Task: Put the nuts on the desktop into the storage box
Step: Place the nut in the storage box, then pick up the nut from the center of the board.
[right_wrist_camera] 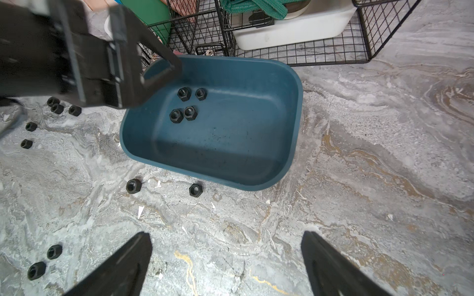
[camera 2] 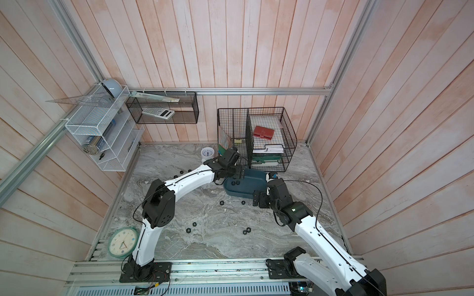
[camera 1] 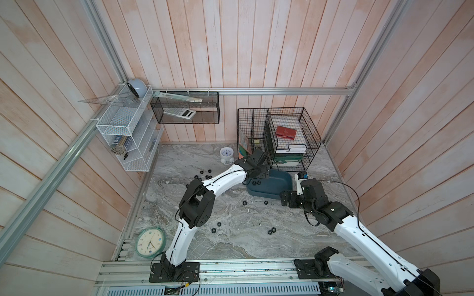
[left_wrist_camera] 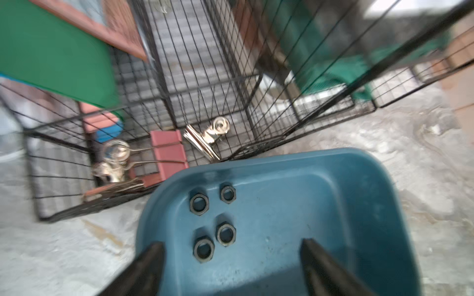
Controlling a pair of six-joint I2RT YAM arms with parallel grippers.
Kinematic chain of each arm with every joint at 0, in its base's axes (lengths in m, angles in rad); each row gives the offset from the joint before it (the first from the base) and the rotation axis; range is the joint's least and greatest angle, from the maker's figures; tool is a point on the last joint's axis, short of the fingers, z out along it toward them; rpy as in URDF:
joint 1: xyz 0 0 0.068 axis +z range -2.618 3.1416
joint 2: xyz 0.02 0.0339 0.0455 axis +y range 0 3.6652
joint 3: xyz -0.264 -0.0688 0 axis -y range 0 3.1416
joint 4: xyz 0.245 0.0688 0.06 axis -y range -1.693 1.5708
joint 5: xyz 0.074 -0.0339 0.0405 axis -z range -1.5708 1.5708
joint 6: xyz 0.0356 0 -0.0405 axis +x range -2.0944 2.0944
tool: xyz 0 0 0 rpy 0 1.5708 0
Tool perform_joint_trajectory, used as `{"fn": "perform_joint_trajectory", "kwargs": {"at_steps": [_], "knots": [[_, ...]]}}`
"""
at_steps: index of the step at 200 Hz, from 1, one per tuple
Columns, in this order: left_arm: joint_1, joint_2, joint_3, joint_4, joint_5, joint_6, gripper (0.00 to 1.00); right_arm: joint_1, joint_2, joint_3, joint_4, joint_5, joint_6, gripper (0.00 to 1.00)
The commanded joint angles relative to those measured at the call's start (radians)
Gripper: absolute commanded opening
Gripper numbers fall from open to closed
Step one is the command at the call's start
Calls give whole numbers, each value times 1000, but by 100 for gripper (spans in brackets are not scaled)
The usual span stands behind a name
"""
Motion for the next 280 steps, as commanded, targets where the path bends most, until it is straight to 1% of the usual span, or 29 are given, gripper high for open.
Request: {"fn": "perform_joint_trajectory", "kwargs": {"at_steps": [1, 72, 120, 163, 187, 228, 254, 280], "knots": [[18, -85, -66, 1, -39, -19, 99, 5, 28, -1, 58, -31, -12, 98], [30, -265, -297, -37, -105, -74, 100, 6, 159, 41, 152, -112, -28, 98], [27, -349, -462, -45, -68, -115, 100, 5, 203, 49, 178, -140, -30, 98], [-4, -355, -532, -72, -13, -168, 100, 7, 205, 42, 158, -180, -17, 98], [-21, -342, -555, -80, 15, -188, 95, 7, 183, 24, 141, -192, -10, 98], [-40, -286, -536, -120, 34, -198, 77, 9, 129, -16, 128, -186, 4, 98], [-55, -244, -499, -153, 34, -192, 69, 8, 103, -32, 117, -176, 13, 98], [-58, -204, -479, -173, 31, -189, 64, 9, 74, -48, 110, -162, 20, 98]]}}
